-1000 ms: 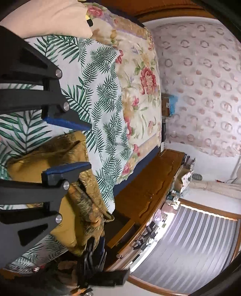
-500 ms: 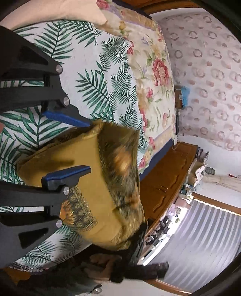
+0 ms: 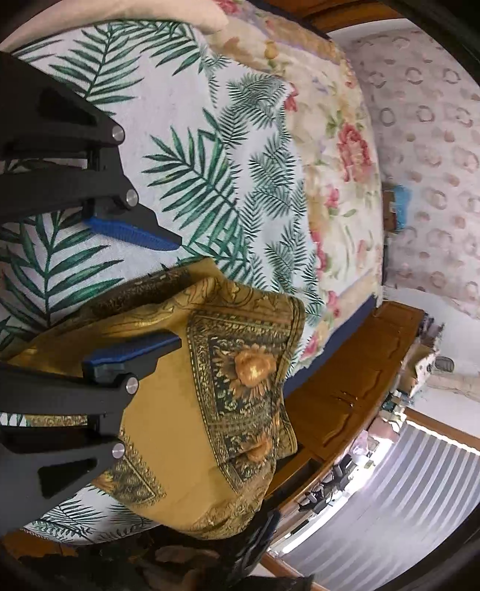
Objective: Fold small clothes
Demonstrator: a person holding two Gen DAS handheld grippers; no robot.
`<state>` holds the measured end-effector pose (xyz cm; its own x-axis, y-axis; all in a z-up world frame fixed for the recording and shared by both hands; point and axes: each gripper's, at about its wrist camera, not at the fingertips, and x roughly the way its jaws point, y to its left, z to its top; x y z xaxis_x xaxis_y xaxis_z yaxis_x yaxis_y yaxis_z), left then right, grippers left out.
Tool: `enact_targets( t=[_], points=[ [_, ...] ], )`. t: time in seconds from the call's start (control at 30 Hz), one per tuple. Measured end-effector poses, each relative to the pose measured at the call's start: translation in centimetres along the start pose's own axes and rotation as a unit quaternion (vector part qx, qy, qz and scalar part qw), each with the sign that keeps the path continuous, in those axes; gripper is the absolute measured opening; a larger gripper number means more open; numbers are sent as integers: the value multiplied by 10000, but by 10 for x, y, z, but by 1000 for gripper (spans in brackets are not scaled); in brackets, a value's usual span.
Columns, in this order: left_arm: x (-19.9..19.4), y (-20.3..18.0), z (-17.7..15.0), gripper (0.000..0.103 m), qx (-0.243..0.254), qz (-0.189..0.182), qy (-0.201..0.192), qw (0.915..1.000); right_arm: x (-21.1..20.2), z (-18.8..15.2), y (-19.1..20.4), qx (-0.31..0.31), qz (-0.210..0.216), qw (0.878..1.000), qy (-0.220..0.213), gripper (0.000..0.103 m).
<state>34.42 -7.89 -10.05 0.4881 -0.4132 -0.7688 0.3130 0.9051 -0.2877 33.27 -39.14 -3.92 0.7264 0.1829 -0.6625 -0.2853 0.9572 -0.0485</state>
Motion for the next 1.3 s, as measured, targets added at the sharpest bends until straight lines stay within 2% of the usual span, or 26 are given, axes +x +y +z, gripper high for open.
enact_targets(
  t=[0.1, 0.23, 0.33, 0.37, 0.4, 0.53, 0.63, 0.67, 0.7, 0.73, 0.77, 0.83, 0.87, 1.07, 1.3],
  points=[
    [5, 2, -1, 45, -98, -58, 84, 9999, -3, -10, -1, 55, 92, 9998, 180, 79],
    [6, 2, -1, 45, -148, -79, 50, 9998, 18, -26, -6, 140, 81, 9984, 545, 81],
    [7, 2, 0, 45, -185, -146, 51, 9997, 34, -33, -14, 385, 325, 9961, 722, 81],
    [7, 1, 0, 43, -209, -281, 43, 9994, 40, -34, -18, 536, 473, 9945, 762, 81],
    [7, 0, -1, 36, -197, -508, 41, 9985, 44, -35, -19, 602, 597, 9932, 792, 81],
    [8, -5, -2, 22, -16, -556, 36, 9984, 62, -38, -17, 725, 1093, 9862, 1009, 81],
    [5, -6, -1, 8, -30, -662, -35, 9978, 62, -36, -14, 615, 1057, 9880, 946, 81],
    [1, -7, -1, 6, 2, -696, -116, 9975, 62, -36, -13, 620, 1091, 9876, 941, 79],
    [-2, -8, -1, 5, 8, -705, -171, 9974, 62, -37, -12, 620, 1165, 9870, 916, 70],
    [-7, -9, -2, 4, 12, -730, -280, 9969, 61, -37, -9, 602, 1252, 9861, 914, 54],
    [-11, -9, -2, 4, 11, -744, -353, 9966, 61, -37, -6, 580, 1311, 9853, 930, 45],
    [-25, -11, -3, 4, 14, -789, -543, 9954, 58, -38, -2, 538, 1349, 9852, 907, 20],
    [-34, -13, -4, 4, 32, -806, -652, 9946, 53, -37, 1, 481, 1362, 9863, 794, 17],
    [-88, -13, -15, 3, 68, -786, -1218, 9894, 15, -23, 22, 250, 1283, 9913, 118, 13],
    [-159, 17, -39, 3, -97, -471, -1915, 9803, -9, 6, 72, -169, 1465, 9884, -362, 12]
  ],
)
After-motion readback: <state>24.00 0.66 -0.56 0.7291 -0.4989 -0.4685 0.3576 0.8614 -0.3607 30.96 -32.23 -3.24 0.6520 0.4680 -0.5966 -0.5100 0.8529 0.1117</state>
